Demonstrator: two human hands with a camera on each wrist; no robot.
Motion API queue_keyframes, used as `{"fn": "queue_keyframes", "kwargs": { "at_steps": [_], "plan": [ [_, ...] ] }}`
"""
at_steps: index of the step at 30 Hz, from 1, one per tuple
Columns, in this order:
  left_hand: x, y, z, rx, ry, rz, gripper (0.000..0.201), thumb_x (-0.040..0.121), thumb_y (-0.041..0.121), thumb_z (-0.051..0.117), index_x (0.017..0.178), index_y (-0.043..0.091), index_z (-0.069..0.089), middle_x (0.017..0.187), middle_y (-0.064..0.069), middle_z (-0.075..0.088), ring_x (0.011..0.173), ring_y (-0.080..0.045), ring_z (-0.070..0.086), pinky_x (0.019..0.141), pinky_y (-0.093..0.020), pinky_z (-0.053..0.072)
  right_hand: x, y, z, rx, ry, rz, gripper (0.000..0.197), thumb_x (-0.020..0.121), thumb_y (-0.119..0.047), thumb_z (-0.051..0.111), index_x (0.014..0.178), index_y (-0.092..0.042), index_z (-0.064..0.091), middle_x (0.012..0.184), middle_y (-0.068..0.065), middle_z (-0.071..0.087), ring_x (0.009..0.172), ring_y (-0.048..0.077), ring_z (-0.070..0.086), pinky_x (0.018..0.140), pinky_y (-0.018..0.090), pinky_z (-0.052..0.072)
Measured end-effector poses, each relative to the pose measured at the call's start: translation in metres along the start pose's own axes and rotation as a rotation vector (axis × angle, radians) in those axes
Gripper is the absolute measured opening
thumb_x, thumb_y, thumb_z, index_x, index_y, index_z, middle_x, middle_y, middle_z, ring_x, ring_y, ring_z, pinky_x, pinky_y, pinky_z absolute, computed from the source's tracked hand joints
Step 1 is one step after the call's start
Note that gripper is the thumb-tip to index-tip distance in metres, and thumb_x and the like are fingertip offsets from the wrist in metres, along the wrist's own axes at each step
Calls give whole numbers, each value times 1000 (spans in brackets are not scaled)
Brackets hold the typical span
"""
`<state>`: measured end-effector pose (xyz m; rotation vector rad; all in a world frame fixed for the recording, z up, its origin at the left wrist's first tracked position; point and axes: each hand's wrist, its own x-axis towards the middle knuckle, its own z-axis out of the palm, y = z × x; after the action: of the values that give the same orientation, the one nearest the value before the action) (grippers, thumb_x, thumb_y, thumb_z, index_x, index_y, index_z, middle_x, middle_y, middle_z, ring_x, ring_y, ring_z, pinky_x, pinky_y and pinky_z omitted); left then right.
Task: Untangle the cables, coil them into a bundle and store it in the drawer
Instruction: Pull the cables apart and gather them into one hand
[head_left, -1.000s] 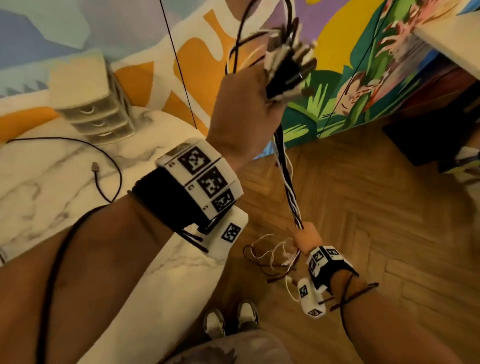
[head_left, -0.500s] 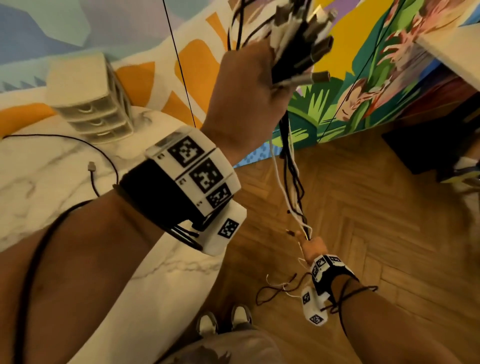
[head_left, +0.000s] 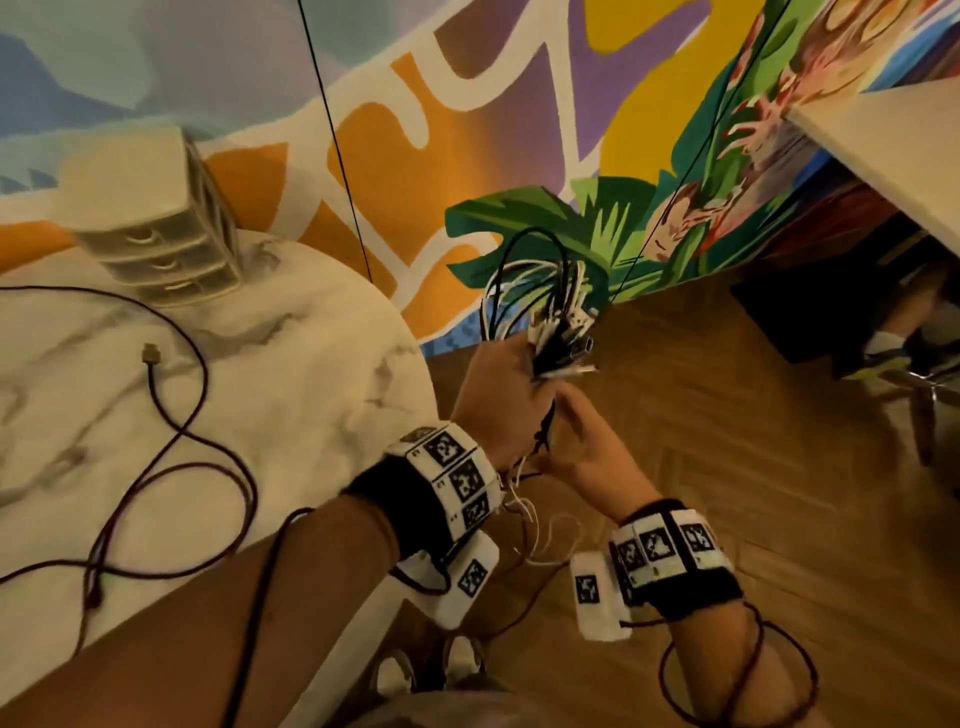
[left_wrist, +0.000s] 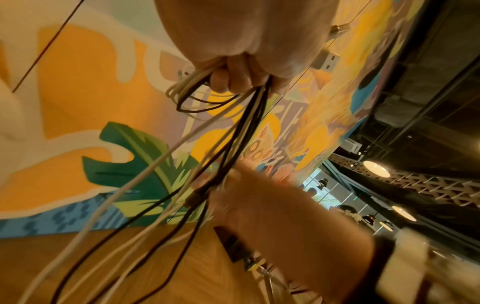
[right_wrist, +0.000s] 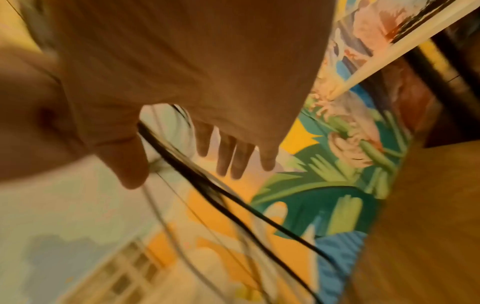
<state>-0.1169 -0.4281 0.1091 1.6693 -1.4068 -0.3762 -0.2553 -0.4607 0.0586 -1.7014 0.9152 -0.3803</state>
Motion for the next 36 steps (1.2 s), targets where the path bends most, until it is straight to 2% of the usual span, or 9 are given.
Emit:
{"fn": "queue_keyframes", "kwargs": {
  "at_steps": [4,7,11,15,18,22,27,30,36],
  "plan": [
    [-5,-7,4,0,-105,-117,19,88,15,62,104,9,70,96,-7,72,90,-17,66,75,-12,42,17,-32,18,60,-27,-126,36,84,9,56,87,-27,59,85,-7,65,74,-2,62,70,21,51],
    [-4,-15,-5,39,-188,-162,20,89,23,60,104,13,70,97,-4,71,91,-15,65,78,-19,46,29,-23,32,10,54,-132,32,92,-1,51,78,-29,57,78,-6,60,64,-2,56,64,18,46],
    [-2,-25,-36,130,-144,-142,31,86,36,58,95,10,73,83,-9,71,72,-18,65,60,-18,42,30,17,29,59,391,79,45,96,-24,52,53,-21,40,51,-7,38,40,3,33,44,15,28],
    [16,-15,-79,87,63,-133,30,84,33,62,84,6,75,75,-12,72,69,-10,66,64,-27,48,21,75,12,-106,468,332,47,93,-28,55,50,-17,38,50,2,39,49,19,37,55,32,32],
    [32,5,-97,-97,114,-163,22,89,25,64,68,18,63,55,4,56,49,4,49,51,-9,36,6,112,5,-347,308,562,37,92,-33,57,73,-3,68,74,18,66,74,33,62,66,36,46],
    [26,31,-87,-253,-11,-140,34,92,27,58,59,22,52,50,8,42,46,-3,33,50,-18,30,0,128,8,-441,34,737,36,86,-39,63,94,-4,64,83,11,64,74,26,59,65,32,46],
    [1,43,-42,-453,-256,-248,39,93,27,56,55,23,48,48,6,42,45,-10,37,53,-28,32,4,72,6,-354,-12,319,77,73,-23,78,140,-21,40,131,1,45,123,13,46,105,31,39],
    [-14,37,-19,-465,-339,-363,30,93,27,56,63,27,56,52,12,54,53,-3,50,65,-26,42,-1,0,2,-29,-18,-27,69,74,6,72,126,-28,43,123,-13,51,108,-13,52,91,11,45],
    [-29,20,-5,-384,-213,-412,23,87,28,65,106,16,65,100,-3,67,99,-17,61,92,-31,44,-4,-60,22,388,44,-20,75,79,-10,70,142,-10,29,114,4,55,99,6,60,99,29,45]
  ]
}}
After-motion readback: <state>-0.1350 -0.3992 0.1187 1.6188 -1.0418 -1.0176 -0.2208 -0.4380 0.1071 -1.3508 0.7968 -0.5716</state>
